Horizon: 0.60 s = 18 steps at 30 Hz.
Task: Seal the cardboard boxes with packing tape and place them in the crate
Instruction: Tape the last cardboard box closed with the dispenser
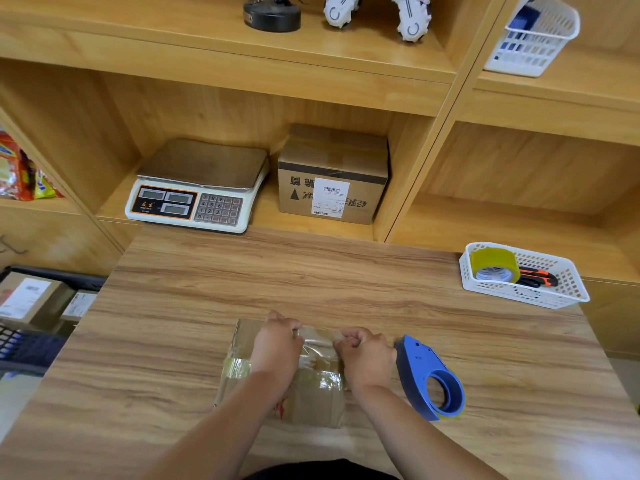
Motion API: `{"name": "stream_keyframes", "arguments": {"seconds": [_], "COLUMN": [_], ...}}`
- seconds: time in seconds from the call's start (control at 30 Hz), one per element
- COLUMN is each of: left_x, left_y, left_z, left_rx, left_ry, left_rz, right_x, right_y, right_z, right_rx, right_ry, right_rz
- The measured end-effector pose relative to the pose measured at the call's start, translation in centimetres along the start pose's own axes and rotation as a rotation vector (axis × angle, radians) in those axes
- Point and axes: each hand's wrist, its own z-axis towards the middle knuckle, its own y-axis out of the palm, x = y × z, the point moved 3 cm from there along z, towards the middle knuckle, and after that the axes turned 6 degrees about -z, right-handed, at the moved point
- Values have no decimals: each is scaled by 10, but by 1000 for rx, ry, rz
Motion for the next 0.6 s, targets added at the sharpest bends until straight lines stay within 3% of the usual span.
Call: {"name": "stream_keyframes", "arguments": {"seconds": [0.6], "left_x": [2], "left_y": [0], "left_z": [0], "left_rx": [-3], "left_ry": [22], "left_rz": [67], "right_x": [5], "right_y": [4], "right_z": [4], "right_rx": [26], "right_ry": [47], "right_rz": [-60]}}
